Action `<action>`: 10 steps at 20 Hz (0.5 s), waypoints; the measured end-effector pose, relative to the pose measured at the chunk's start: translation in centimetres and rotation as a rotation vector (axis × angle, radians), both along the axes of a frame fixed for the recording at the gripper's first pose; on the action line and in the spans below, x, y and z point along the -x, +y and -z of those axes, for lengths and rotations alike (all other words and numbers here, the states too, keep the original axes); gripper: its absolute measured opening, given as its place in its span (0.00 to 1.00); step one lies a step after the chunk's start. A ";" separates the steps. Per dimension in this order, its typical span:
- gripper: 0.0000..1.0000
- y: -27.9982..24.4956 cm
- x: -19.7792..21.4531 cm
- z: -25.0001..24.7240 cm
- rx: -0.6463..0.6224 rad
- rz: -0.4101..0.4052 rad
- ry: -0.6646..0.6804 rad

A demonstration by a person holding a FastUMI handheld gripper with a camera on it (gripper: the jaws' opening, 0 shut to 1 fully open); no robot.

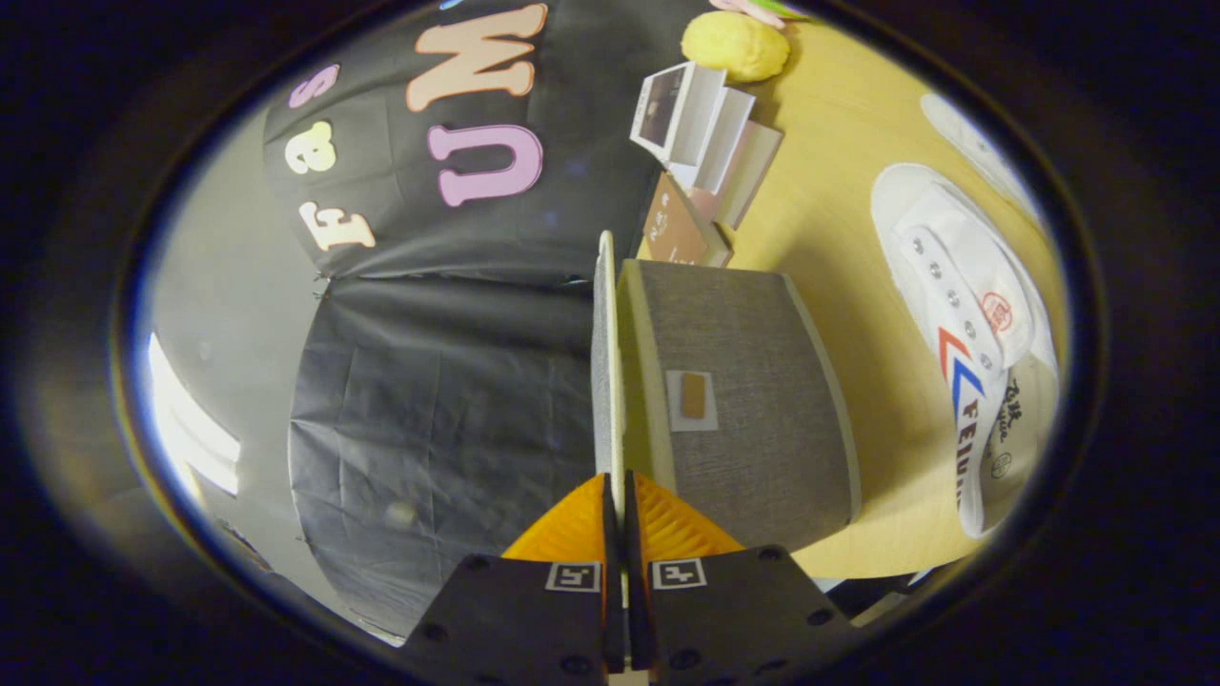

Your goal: Open the storage box then place both shoes into the box .Put the left shoe in first, then the right shoe, with the right side of both shoes facing outward in a uniform manner.

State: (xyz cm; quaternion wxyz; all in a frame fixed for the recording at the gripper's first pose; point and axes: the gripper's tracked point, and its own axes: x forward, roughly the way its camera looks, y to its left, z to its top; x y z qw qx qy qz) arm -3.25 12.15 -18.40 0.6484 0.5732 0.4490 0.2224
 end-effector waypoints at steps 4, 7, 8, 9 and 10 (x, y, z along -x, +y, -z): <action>0.08 1.4 -0.5 -3.8 0.002 -0.028 -0.059; 0.06 3.3 -1.0 -6.5 0.014 -0.054 -0.097; 0.06 4.2 -1.1 -7.3 0.027 -0.071 -0.118; 0.06 5.1 -1.4 -8.1 0.038 -0.086 -0.143; 0.07 6.0 -1.5 -9.1 0.048 -0.095 -0.165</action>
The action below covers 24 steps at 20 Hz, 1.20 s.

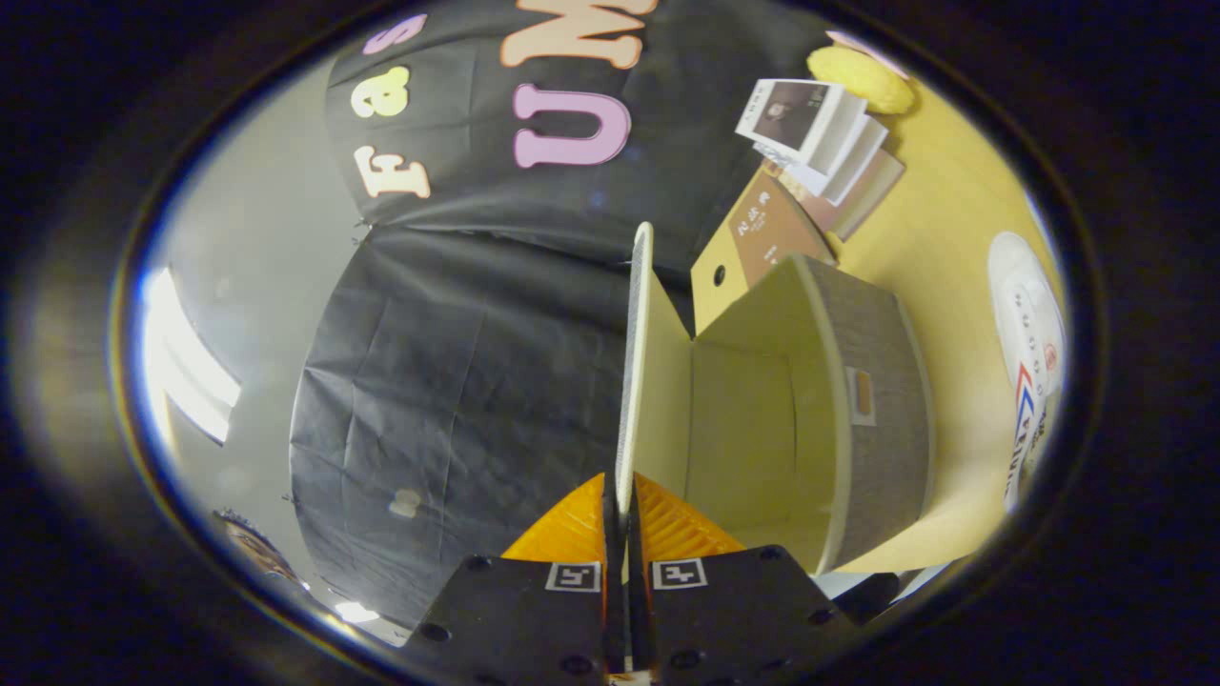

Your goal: Open the storage box then place both shoes into the box .Put the left shoe in first, then the right shoe, with the right side of both shoes facing outward in a uniform manner.

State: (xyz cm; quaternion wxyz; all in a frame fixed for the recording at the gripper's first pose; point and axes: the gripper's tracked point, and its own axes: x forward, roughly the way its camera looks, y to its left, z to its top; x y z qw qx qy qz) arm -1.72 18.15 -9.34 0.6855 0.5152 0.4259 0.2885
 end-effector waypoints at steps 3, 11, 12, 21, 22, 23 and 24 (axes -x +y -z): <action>0.08 3.2 -0.8 -2.4 0.031 -0.031 -0.072; 0.12 14.0 -1.2 -3.9 0.167 -0.141 -0.282; 0.12 15.3 -1.0 -3.9 0.176 -0.154 -0.300; 0.51 23.9 -0.4 -0.1 0.338 -0.294 -0.484; 0.61 24.2 -0.4 0.4 0.364 -0.296 -0.515; 0.71 24.3 -0.5 0.6 0.389 -0.292 -0.547; 0.80 23.9 -0.5 0.7 0.414 -0.282 -0.576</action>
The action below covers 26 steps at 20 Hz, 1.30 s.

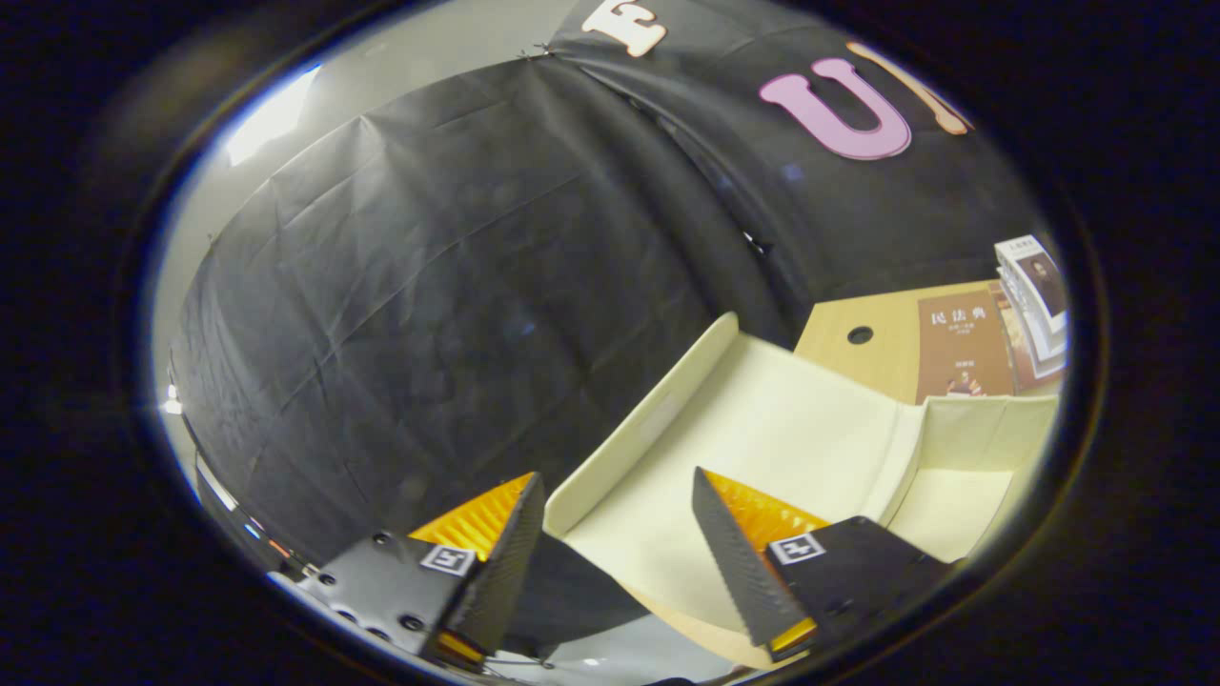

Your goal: Open the storage box then place both shoes into the box .Put the left shoe in first, then the right shoe, with the right side of both shoes facing outward in a uniform manner.

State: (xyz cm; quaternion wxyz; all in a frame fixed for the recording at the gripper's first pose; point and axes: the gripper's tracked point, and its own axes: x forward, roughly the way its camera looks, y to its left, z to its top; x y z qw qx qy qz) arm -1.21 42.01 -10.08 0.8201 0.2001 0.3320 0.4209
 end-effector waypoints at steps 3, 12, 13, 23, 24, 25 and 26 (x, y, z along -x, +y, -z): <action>1.00 -2.9 -1.1 0.5 0.080 0.041 -0.092; 1.00 -16.8 -4.5 1.0 0.236 0.226 -0.180; 1.00 -18.5 -4.7 0.8 0.248 0.246 -0.187; 1.00 -33.3 -6.7 3.3 0.417 0.412 -0.225; 1.00 -34.6 -6.7 3.8 0.434 0.424 -0.220; 1.00 -35.9 -6.7 4.5 0.450 0.437 -0.210; 1.00 -37.2 -6.4 5.5 0.470 0.448 -0.194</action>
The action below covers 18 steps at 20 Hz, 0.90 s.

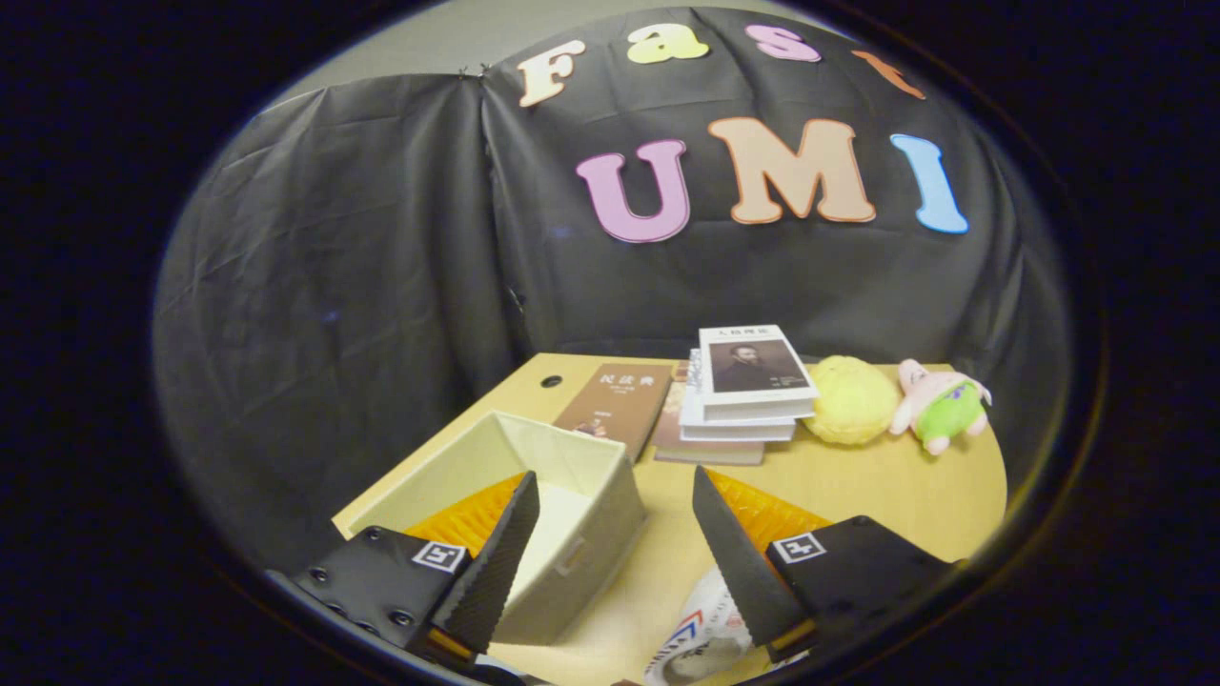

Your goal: Open the storage box then place both shoes into the box .Put the left shoe in first, then the right shoe, with the right side of both shoes facing outward in a uniform manner.

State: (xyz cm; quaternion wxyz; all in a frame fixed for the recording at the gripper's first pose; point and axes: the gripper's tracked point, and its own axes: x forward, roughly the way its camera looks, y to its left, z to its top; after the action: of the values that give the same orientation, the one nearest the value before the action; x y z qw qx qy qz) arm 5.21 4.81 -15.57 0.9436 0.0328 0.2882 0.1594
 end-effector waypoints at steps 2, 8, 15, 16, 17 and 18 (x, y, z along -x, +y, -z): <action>1.00 -2.4 0.6 1.9 0.021 0.028 0.037; 1.00 -8.3 2.2 6.4 0.057 0.093 0.134; 1.00 -11.7 5.3 12.6 0.091 0.079 0.283; 1.00 -11.9 5.8 13.4 0.093 0.072 0.302; 1.00 -12.0 6.3 14.0 0.096 0.063 0.321; 1.00 -12.1 6.9 14.7 0.099 0.051 0.337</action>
State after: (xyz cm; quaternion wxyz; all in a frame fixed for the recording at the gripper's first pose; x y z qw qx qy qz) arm -1.69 -7.26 -30.26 0.8861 0.0196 0.4490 0.1132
